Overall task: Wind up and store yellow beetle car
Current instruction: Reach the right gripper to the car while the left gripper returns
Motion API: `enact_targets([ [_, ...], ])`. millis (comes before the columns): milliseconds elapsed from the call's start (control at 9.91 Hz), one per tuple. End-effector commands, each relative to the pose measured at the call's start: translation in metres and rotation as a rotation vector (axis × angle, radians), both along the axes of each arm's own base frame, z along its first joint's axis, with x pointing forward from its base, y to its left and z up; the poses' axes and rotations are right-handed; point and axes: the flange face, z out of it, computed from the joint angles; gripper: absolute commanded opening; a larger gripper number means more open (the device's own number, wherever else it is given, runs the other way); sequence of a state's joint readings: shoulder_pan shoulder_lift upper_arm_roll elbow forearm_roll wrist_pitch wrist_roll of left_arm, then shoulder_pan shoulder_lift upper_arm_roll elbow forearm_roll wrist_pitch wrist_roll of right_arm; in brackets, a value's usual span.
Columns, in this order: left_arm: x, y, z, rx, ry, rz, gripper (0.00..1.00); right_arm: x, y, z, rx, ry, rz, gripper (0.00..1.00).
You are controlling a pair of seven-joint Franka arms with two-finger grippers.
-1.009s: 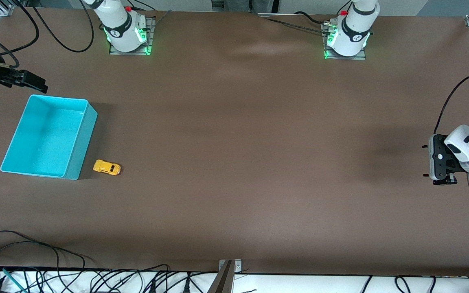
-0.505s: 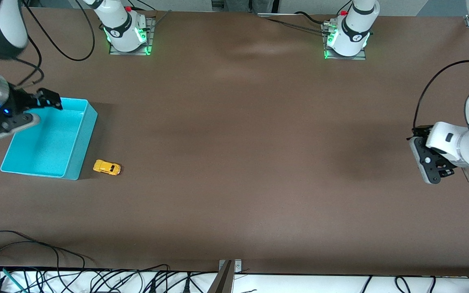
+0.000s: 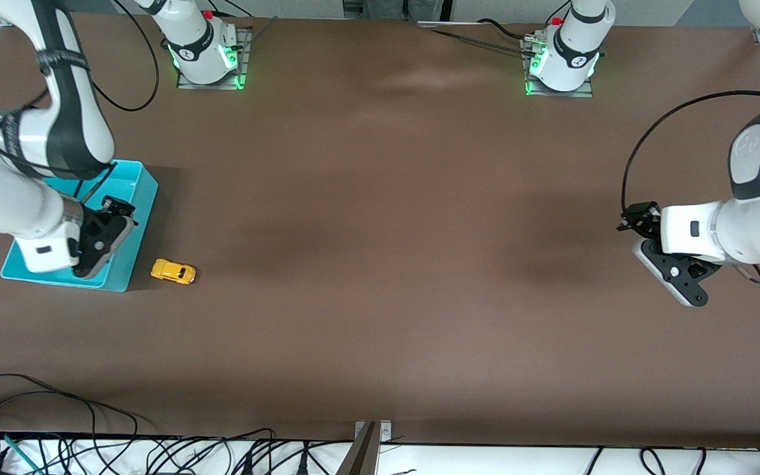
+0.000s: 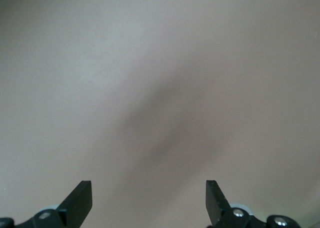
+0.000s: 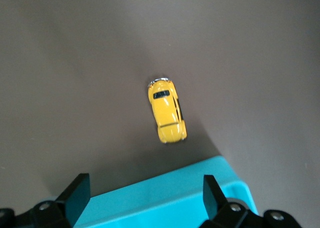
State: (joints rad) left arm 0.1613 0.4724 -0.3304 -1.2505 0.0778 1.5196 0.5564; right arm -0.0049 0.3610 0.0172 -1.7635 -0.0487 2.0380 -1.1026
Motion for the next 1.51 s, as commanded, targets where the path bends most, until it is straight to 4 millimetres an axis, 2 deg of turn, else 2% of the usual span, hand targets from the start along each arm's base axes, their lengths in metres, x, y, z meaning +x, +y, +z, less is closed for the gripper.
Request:
enact_targets([
  [0, -0.028, -0.029, 0.05, 0.064, -0.046, 0.196, 1.0, 0.006, 0.002, -0.058, 0.039, 0.012, 0.215, 1.0],
  [101, -0.038, -0.023, 0.068, 0.073, -0.066, 0.283, 1.0, 0.003, 0.002, -0.076, 0.042, -0.011, 0.271, 1.0],
  [303, -0.065, -0.021, 0.084, 0.05, -0.04, 0.486, 1.0, -0.006, 0.005, -0.105, 0.046, -0.009, 0.296, 1.0],
  [505, -0.116, -0.014, 0.105, 0.084, -0.066, 0.553, 1.0, -0.001, 0.005, -0.118, 0.048, -0.031, 0.347, 1.0],
  [606, -0.131, -0.006, 0.109, 0.09, -0.069, 0.585, 1.0, 0.002, 0.003, -0.131, 0.051, -0.05, 0.384, 1.0],
  [706, -0.13, 0.006, 0.105, 0.085, -0.076, 0.612, 1.0, 0.004, 0.006, -0.13, 0.049, -0.059, 0.394, 1.0],
  [908, -0.127, 0.006, 0.092, 0.062, -0.08, 0.622, 1.0, 0.005, 0.006, -0.134, 0.05, -0.069, 0.39, 1.0],
  [1009, -0.124, 0.01, 0.088, 0.046, -0.068, 0.634, 1.0, 0.004, 0.006, -0.147, 0.057, -0.073, 0.382, 1.0],
  [1110, -0.124, 0.011, 0.088, 0.038, -0.058, 0.64, 1.0, 0.003, 0.006, -0.151, 0.062, -0.068, 0.377, 1.0],
  [1413, -0.12, 0.034, 0.085, 0.032, -0.044, 0.675, 1.0, 0.002, 0.004, -0.16, 0.075, -0.061, 0.358, 0.97],
])
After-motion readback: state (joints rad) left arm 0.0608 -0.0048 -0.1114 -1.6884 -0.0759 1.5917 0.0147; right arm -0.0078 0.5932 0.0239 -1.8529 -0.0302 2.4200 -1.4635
